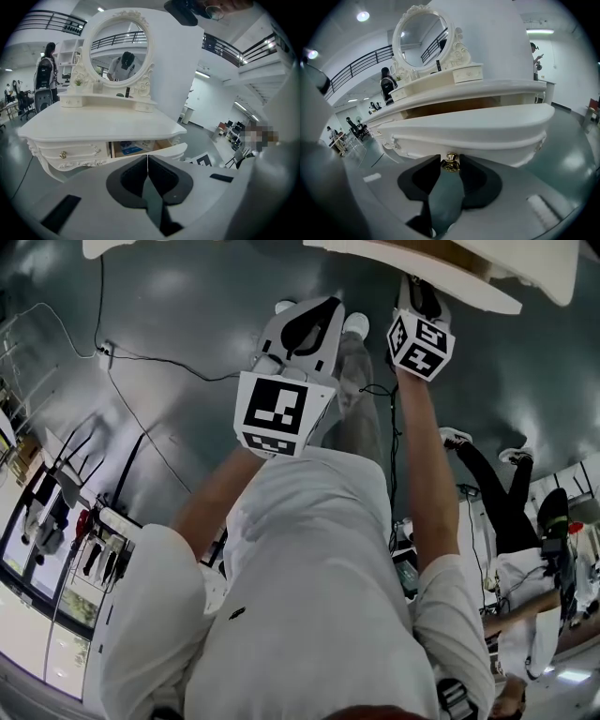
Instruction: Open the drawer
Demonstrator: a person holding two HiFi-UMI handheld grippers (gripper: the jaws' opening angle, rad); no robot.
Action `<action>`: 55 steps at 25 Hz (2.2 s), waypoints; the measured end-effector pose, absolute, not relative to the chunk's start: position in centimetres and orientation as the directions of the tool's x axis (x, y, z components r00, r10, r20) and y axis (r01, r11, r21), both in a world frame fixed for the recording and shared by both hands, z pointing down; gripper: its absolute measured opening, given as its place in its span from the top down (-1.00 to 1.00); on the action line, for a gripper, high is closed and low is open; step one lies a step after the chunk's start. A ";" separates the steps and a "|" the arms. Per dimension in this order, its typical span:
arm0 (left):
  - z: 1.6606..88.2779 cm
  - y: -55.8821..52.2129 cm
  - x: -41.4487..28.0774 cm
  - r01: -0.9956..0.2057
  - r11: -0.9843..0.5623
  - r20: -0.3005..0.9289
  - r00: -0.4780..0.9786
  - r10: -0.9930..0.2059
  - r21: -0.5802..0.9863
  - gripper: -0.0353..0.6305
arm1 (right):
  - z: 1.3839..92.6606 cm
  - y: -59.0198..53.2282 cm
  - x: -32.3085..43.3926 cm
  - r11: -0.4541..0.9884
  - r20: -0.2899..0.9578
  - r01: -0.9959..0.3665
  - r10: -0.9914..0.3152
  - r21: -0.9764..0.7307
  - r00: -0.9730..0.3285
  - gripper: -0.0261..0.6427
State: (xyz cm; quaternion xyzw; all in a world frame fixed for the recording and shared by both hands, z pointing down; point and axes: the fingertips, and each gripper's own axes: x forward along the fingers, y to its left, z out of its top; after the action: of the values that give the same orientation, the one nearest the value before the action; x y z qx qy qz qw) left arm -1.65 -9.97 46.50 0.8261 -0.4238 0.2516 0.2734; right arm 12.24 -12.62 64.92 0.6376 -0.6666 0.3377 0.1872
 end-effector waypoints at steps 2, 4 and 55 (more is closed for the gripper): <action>46.4 -9.5 -1.8 -0.837 -0.492 0.647 0.516 -0.562 0.240 0.85 | 64.9 -11.8 12.0 -0.038 0.683 -0.976 -0.720 -0.213 -0.121 0.51; 47.1 -8.6 -2.1 -0.836 -0.493 0.648 0.516 -0.561 0.239 0.86 | 65.7 -10.4 11.5 -0.039 0.685 -0.975 -0.717 -0.218 -0.125 0.51; 46.4 -8.3 -2.8 -0.827 -0.489 0.654 0.535 -0.535 0.276 0.85 | 64.2 -0.8 10.4 -0.007 0.741 -0.974 -0.650 -0.225 -0.166 0.51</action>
State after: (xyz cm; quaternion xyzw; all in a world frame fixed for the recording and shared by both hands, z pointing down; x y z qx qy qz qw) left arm -2.77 -8.29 46.41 0.8258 -0.4126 0.2499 0.2921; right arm 10.39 -0.78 64.18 0.6069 -0.6693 0.3676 0.2204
